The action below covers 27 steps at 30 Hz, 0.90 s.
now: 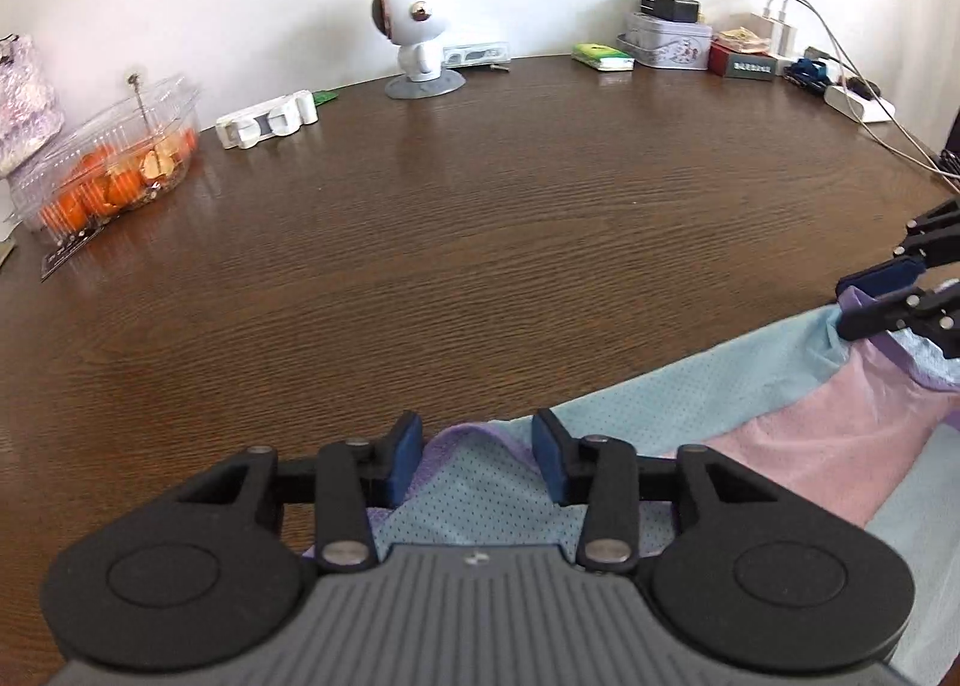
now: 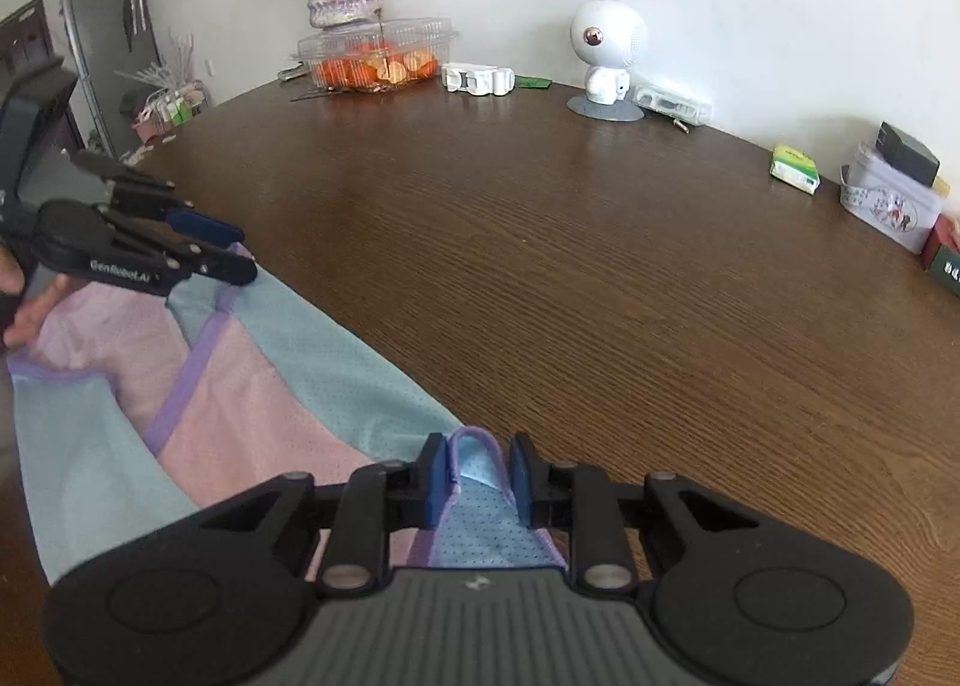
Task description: Fold clothes
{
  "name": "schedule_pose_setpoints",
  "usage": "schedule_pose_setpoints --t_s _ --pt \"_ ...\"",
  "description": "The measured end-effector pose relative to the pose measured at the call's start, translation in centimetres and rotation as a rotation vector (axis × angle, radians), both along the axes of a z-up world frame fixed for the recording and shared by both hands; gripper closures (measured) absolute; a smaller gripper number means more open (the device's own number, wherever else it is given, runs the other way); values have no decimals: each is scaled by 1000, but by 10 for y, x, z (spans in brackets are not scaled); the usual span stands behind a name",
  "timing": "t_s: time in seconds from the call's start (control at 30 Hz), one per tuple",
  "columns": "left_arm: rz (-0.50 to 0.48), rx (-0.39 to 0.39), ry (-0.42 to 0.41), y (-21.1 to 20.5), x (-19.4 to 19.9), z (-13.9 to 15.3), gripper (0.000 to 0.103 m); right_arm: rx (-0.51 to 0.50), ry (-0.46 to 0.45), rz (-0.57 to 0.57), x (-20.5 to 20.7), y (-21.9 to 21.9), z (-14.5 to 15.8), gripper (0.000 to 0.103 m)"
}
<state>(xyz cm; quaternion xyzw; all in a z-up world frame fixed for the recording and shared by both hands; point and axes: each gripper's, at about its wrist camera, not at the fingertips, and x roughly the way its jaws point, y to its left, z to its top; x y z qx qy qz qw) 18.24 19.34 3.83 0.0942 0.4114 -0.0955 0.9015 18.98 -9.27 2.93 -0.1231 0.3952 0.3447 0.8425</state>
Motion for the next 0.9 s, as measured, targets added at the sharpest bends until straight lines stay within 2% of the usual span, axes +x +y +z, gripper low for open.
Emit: schedule_pose_setpoints --t_s 0.03,0.07,0.2,0.37,0.47,0.53,0.67,0.77,0.9 --pt "-5 13 -5 0 0 0 97 8 4 -3 0 -1 0 90" --pt "-7 23 -12 -2 0 0 97 16 11 -1 0 -1 0 98" --pt "-8 30 -49 -5 -4 6 98 14 -16 -14 -3 -1 2 99" --pt "4 38 -141 -10 -33 28 98 84 -118 28 -26 -13 23 99" --pt "-4 112 -228 -27 -73 34 97 131 -181 113 -54 -24 32 99" --pt "-17 188 -266 -39 -100 28 97 101 -214 178 -78 -26 31 99" --pt "-31 270 -233 -47 -129 8 97 32 -209 280 -119 -23 14 99" --pt "-52 290 -199 -48 -139 -3 97 -1 -197 318 -135 -20 5 100" --pt "-51 260 -187 -44 -146 4 97 3 -181 317 -139 -23 4 100"
